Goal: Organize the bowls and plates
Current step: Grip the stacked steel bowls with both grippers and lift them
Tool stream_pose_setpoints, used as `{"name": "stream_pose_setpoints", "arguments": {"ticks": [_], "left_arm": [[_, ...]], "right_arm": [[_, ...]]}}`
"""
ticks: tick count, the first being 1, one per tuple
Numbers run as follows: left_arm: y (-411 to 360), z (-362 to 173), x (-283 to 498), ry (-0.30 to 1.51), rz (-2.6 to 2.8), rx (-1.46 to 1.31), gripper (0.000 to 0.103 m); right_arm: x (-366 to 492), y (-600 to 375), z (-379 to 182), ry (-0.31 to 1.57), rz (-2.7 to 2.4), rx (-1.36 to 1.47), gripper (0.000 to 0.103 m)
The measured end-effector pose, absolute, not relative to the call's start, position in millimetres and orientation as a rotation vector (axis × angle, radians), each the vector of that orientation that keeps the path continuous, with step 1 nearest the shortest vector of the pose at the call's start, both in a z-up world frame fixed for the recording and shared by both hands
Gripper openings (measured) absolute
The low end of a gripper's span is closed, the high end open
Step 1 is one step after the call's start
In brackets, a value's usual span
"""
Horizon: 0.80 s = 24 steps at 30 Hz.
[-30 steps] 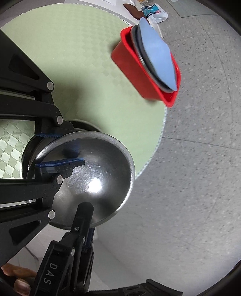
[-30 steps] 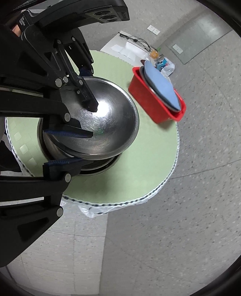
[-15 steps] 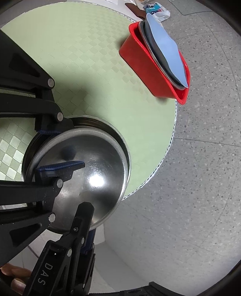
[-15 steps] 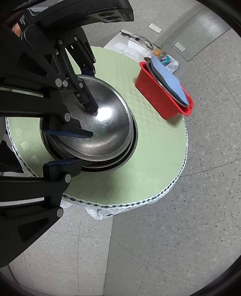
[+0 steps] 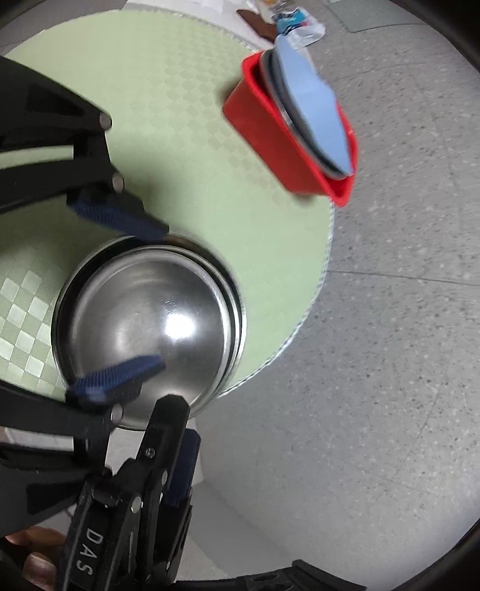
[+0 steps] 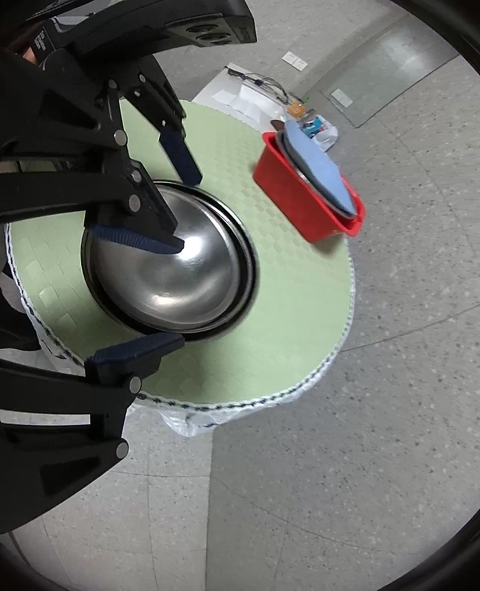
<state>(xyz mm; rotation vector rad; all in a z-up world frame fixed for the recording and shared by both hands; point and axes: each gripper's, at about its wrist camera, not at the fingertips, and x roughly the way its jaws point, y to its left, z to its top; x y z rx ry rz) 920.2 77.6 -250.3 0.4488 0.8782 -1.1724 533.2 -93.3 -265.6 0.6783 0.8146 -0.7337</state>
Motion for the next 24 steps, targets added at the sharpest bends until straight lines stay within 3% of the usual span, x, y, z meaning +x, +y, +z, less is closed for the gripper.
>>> {"name": "stream_pose_setpoints", "arguments": {"ticks": [10, 12, 24], "left_arm": [[98.5, -241.1, 921.9, 0.804, -1.091, 0.392, 0.085], [105.3, -237.7, 923.0, 0.774, -1.062, 0.366, 0.098], [111.6, -265.6, 925.8, 0.862, -0.995, 0.396, 0.101]], "right_arm": [[509.0, -96.3, -267.7, 0.705, -0.813, 0.722, 0.062], [505.7, -96.8, -274.4, 0.699, -0.813, 0.757, 0.063], [494.5, -98.7, -307.9, 0.687, -0.785, 0.919, 0.067]]}}
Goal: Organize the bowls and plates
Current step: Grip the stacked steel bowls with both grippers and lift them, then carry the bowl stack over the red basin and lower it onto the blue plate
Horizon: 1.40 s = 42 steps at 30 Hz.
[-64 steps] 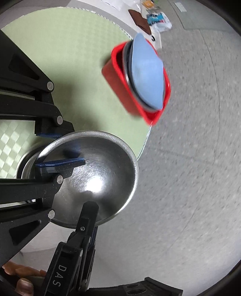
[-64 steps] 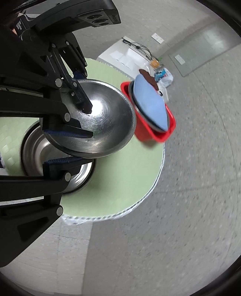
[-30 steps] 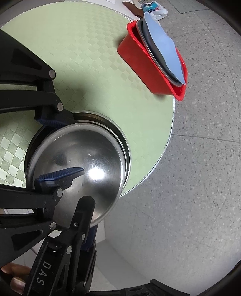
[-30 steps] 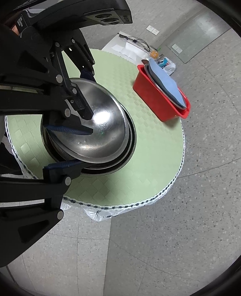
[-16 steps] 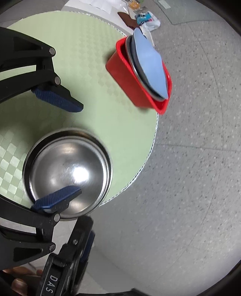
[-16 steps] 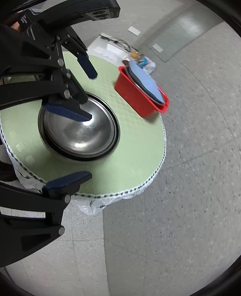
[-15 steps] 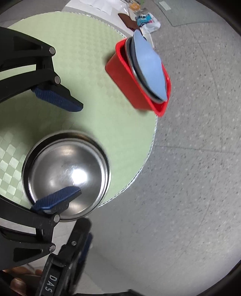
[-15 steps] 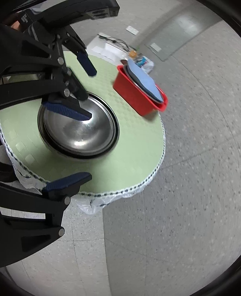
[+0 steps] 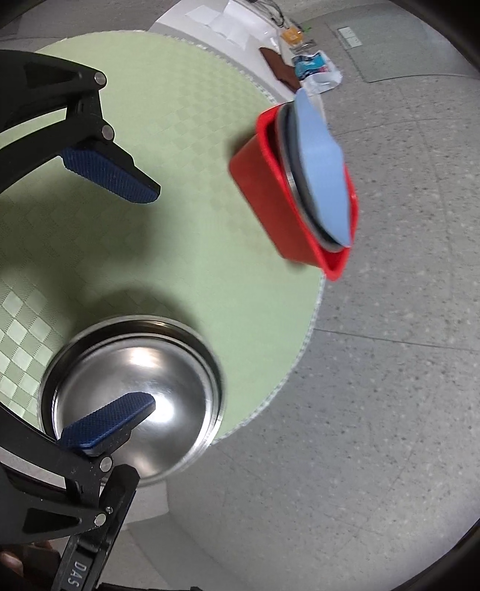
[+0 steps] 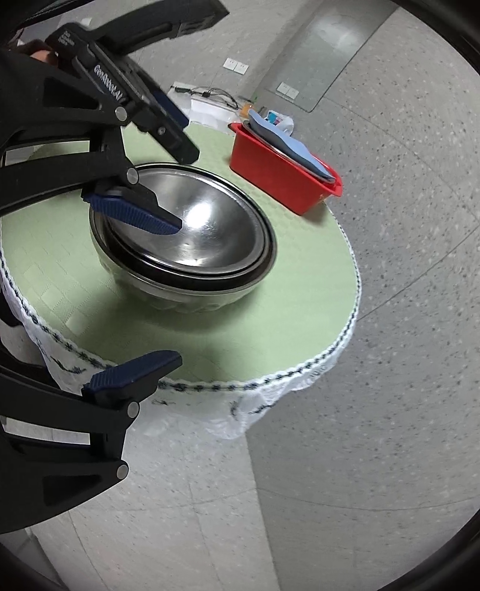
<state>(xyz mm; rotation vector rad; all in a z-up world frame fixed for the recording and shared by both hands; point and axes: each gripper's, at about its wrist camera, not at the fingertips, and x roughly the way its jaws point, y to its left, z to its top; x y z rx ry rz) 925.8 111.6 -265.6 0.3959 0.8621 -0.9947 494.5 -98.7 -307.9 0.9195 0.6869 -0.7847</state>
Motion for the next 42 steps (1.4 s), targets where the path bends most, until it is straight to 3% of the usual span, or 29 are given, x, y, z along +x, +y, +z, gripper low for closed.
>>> {"name": "stream_pose_setpoints", "arguments": {"ticks": [4, 8, 10, 11, 12, 23, 33, 42], "left_arm": [[99.5, -276.7, 932.1, 0.92, -1.009, 0.421, 0.096], [83.1, -289.1, 941.7, 0.996, -1.06, 0.444, 0.066], [77.6, -292.1, 942.4, 1.028, -1.107, 0.432, 0.054], [75.3, -289.6, 939.8, 1.022, -1.145, 0.427, 0.039], [72.6, -287.3, 937.6, 1.004, -1.154, 0.444, 0.037], [91.1, -240.7, 967.5, 0.888, -1.151, 0.339, 0.034], [106.9, -181.2, 1080.0, 0.846, -1.067, 0.169, 0.034], [87.7, -193.3, 1188.4, 0.888, -0.942, 0.151, 0.034]], "right_arm": [[500.7, -97.0, -317.1, 0.697, -0.755, 0.954, 0.067], [505.7, -98.5, -325.9, 0.705, -0.745, 0.993, 0.066], [508.4, -98.5, -331.2, 0.713, -0.725, 1.018, 0.052], [509.9, -99.1, -332.5, 0.714, -0.706, 1.022, 0.051], [511.1, -99.9, -333.0, 0.722, -0.71, 1.014, 0.051], [547.0, -92.2, -291.1, 0.712, -0.71, 0.871, 0.049], [667.2, -124.0, -221.9, 0.681, -0.62, 0.719, 0.049], [787.6, -162.5, -243.4, 0.755, -0.551, 0.709, 0.049]]}}
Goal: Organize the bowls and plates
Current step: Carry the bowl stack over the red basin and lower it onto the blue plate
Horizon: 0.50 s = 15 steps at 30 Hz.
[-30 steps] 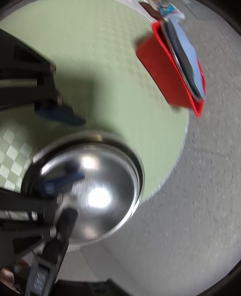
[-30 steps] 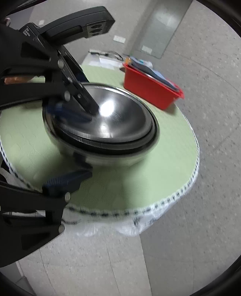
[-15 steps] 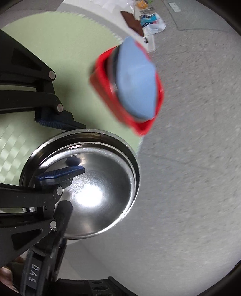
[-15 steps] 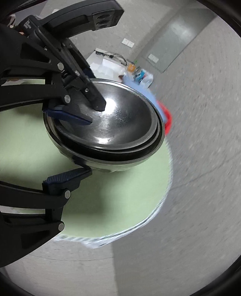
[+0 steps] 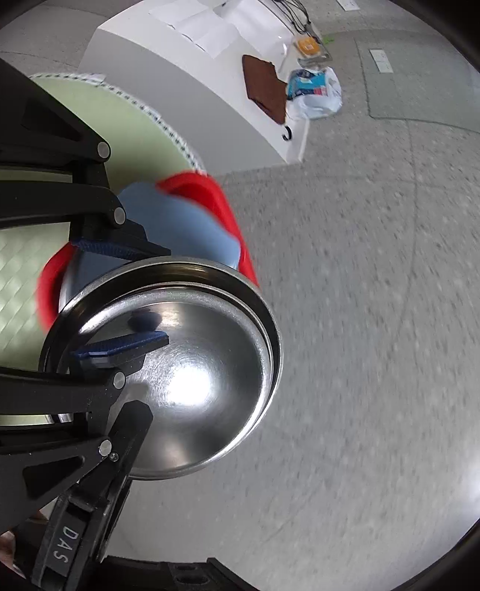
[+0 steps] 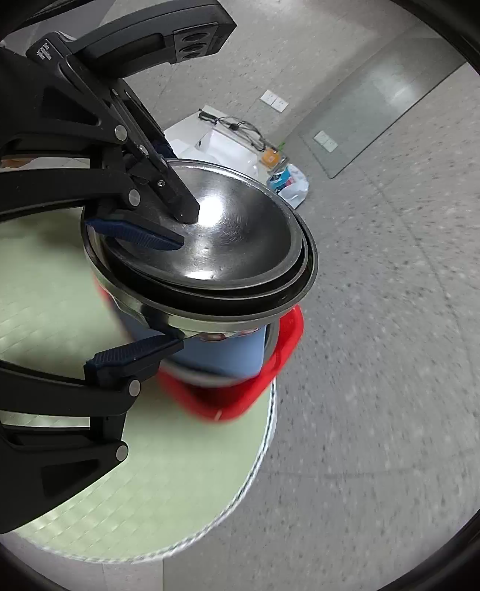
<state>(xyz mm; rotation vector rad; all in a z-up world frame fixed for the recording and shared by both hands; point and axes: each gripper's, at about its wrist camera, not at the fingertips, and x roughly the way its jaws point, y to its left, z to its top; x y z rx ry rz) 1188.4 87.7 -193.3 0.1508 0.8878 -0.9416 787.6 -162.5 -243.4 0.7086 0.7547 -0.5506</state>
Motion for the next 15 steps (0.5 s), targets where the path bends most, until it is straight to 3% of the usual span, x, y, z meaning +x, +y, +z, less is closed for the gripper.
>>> {"name": "stream_pose_setpoints", "arguments": {"ticks": [10, 15], "left_arm": [[33.0, -240.2, 1244.9, 0.996, -0.905, 0.211, 0.032], [15.1, -243.5, 1245.7, 0.955, -0.917, 0.237, 0.034]], "right_arm": [[840.0, -189.3, -295.2, 0.889, -0.605, 0.725, 0.049], [844.6, -193.7, -298.9, 0.9, -0.646, 0.682, 0.05]]}}
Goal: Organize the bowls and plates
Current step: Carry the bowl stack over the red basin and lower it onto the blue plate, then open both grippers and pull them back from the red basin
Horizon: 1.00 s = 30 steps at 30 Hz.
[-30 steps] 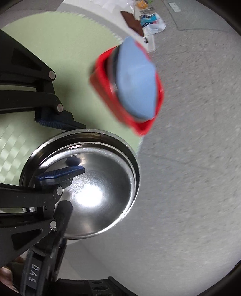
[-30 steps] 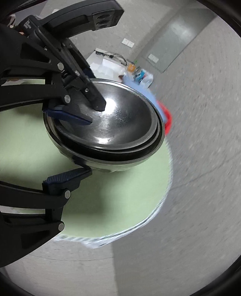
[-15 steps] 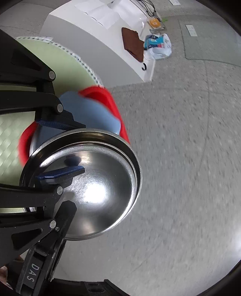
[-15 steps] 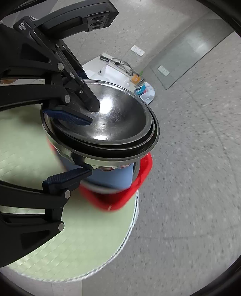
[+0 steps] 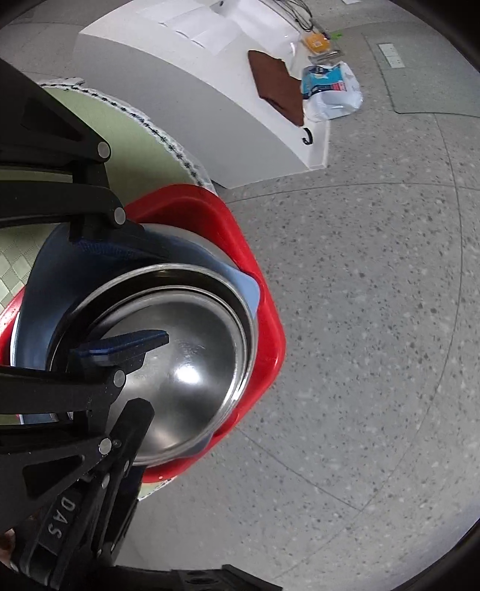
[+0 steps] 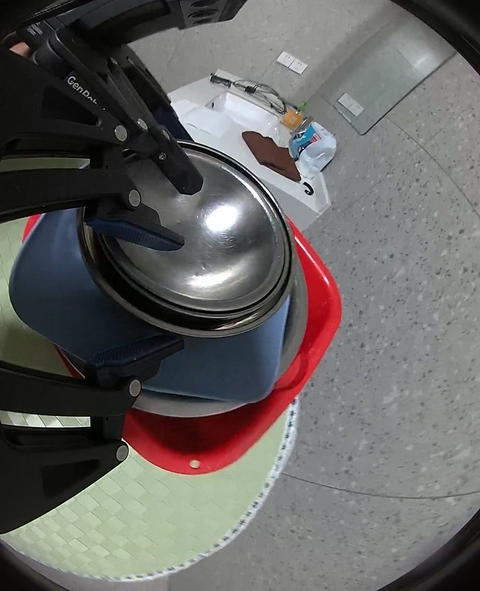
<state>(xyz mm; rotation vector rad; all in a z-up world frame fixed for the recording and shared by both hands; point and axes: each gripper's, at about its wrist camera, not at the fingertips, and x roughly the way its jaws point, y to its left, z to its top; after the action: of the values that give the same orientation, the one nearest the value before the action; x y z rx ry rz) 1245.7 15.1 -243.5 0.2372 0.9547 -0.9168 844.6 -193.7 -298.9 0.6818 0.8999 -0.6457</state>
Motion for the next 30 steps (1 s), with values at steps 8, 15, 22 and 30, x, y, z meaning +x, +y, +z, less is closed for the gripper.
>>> {"name": "stream_pose_setpoints", "arguments": {"ticks": [8, 15, 22, 30], "left_arm": [[53.8, -232.8, 1234.6, 0.909, -0.895, 0.158, 0.069], [100.5, -210.8, 1214.0, 0.823, -0.829, 0.138, 0.08], [148.1, -181.1, 1139.9, 0.709, -0.728, 0.114, 0.092], [210.1, -147.8, 1006.4, 0.593, -0.506, 0.058, 0.102]], "right_arm": [[835.6, -190.1, -291.2, 0.859, -0.644, 0.666, 0.059], [816.5, -167.9, -256.7, 0.775, -0.658, 0.579, 0.071], [779.4, -136.9, -227.1, 0.718, -0.571, 0.525, 0.076], [737.8, -85.2, -192.3, 0.696, -0.369, 0.375, 0.082]]}}
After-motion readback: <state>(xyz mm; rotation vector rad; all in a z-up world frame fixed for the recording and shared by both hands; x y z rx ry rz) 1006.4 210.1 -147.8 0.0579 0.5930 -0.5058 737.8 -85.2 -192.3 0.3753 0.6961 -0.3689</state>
